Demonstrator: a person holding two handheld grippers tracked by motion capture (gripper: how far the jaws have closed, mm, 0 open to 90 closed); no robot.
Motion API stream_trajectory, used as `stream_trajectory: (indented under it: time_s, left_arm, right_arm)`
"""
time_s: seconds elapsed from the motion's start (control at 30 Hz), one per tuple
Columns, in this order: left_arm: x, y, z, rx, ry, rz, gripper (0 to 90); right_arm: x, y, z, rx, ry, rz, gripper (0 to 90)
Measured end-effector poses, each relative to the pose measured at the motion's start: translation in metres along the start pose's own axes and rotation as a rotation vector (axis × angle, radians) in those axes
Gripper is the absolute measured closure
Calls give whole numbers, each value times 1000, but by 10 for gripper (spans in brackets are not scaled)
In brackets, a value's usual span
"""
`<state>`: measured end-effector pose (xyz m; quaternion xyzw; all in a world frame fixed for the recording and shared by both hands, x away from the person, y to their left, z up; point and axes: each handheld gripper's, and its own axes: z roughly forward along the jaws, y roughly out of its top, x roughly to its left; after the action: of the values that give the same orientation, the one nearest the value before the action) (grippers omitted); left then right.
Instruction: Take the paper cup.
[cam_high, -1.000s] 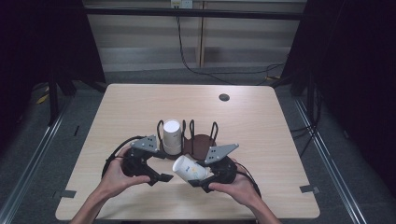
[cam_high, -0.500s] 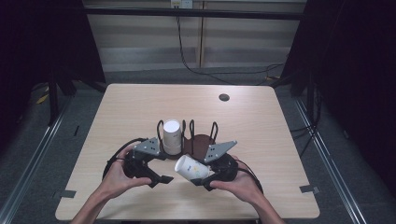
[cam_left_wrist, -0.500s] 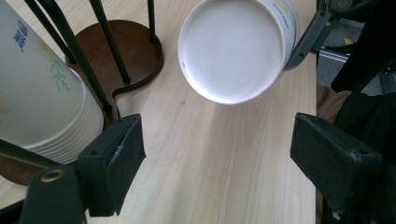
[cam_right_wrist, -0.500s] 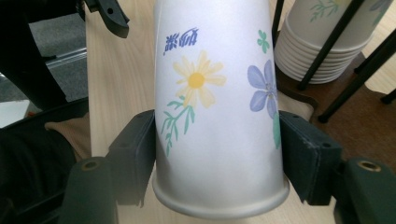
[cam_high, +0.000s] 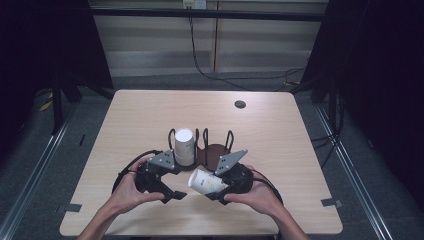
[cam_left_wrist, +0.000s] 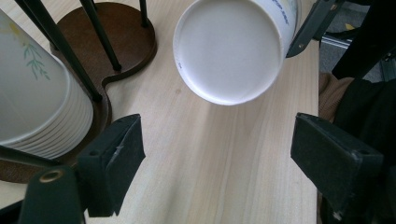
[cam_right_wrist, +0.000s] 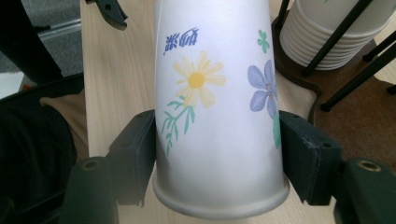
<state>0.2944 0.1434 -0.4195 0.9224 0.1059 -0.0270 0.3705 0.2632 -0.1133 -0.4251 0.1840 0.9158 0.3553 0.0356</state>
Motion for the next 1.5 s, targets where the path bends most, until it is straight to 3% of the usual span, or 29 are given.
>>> stream_trajectory:
  time_s: [0.2, 0.47, 0.87, 1.5]
  left_arm:
    - [-2, 0, 4, 18, -3, 18, 177]
    - [-2, 1, 7, 34, 0, 12, 184]
    - [-3, 1, 15, 96, -15, 37, 188]
    - [-10, 4, 25, 143, -41, 81, 221]
  right_arm:
    - [2, 5, 1, 37, -2, -23, 325]
    - [2, 9, 3, 65, -1, -43, 325]
    - [4, 16, 7, 160, 16, -89, 324]
    - [12, 23, 19, 295, 38, -142, 322]
